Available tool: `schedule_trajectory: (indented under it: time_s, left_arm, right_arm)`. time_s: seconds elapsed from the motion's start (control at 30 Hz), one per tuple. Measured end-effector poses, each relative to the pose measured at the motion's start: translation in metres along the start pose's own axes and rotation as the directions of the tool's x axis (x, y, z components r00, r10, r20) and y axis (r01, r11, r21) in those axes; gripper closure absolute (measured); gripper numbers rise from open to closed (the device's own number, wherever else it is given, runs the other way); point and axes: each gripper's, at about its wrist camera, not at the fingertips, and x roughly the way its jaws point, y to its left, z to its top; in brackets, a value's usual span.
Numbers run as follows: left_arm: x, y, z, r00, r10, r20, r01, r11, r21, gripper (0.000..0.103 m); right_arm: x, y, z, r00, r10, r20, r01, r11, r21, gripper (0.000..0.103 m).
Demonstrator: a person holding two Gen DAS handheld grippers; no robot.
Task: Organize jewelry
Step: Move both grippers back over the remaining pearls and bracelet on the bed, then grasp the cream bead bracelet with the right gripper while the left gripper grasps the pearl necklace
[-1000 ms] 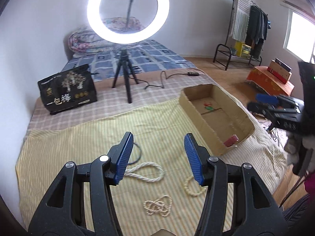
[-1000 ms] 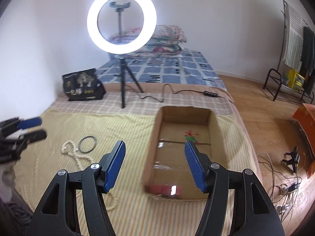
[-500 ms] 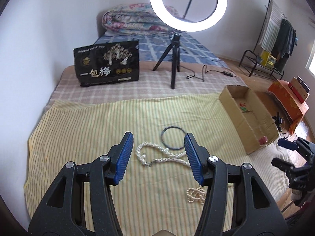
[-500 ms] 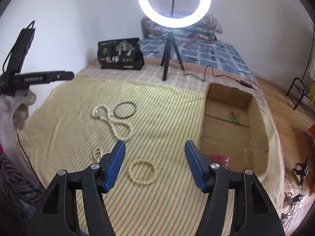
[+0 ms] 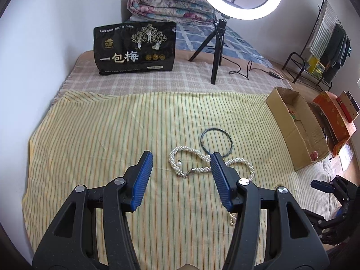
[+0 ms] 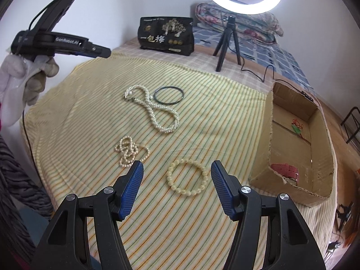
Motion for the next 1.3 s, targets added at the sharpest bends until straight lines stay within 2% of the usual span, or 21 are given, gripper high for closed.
schedule_trajectory:
  time_s: [0.27, 0.37, 0.67, 0.8, 1.03, 1.3]
  left_arm:
    - [0.013, -0.020, -0.005, 0.998, -0.037, -0.044, 0.039, 0.998, 0.039, 0.048]
    - [0.018, -0.030, -0.008, 0.996, -0.057, -0.068, 0.061, 0.997, 0.057, 0.057]
    - [0.034, -0.070, -0.020, 0.986, -0.107, -0.129, 0.127, 0.979, 0.158, 0.057]
    - [0.040, -0.088, -0.025, 0.981, -0.122, -0.152, 0.152, 0.967, 0.204, 0.057]
    - [0.051, -0.108, -0.031, 0.972, -0.139, -0.192, 0.186, 0.949, 0.256, 0.057]
    - [0.070, -0.123, -0.036, 0.959, -0.144, -0.246, 0.216, 0.930, 0.297, 0.057]
  right_arm:
    - [0.013, 0.003, -0.005, 0.998, 0.040, -0.053, -0.040, 0.999, -0.001, 0.041]
    - [0.016, 0.001, -0.006, 0.996, 0.056, -0.066, -0.055, 0.998, 0.017, 0.041]
    - [0.027, -0.003, -0.013, 0.989, 0.096, -0.110, -0.092, 0.995, 0.041, 0.042]
    - [0.033, -0.004, -0.019, 0.982, 0.130, -0.140, -0.123, 0.991, 0.056, 0.059]
    - [0.043, -0.004, -0.022, 0.976, 0.146, -0.162, -0.137, 0.989, 0.062, 0.065]
    - [0.055, -0.007, -0.023, 0.972, 0.161, -0.174, -0.150, 0.986, 0.073, 0.067]
